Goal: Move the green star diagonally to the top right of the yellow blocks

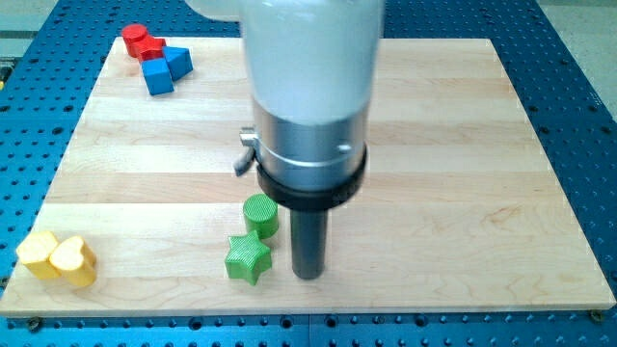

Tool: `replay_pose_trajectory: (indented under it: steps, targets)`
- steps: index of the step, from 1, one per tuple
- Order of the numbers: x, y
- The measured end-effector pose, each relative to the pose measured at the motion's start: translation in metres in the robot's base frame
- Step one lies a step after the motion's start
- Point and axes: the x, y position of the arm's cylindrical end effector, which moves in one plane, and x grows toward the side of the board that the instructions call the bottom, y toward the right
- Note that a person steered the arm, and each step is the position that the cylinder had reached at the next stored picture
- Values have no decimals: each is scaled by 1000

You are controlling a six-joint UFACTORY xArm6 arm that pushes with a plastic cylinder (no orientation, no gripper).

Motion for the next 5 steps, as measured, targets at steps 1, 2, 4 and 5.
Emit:
replay_pose_trajectory:
  steps: [1, 2, 4, 5]
  targets:
    - [8, -41]
    - [-2, -85]
    - [-21, -70]
    - [-42, -69]
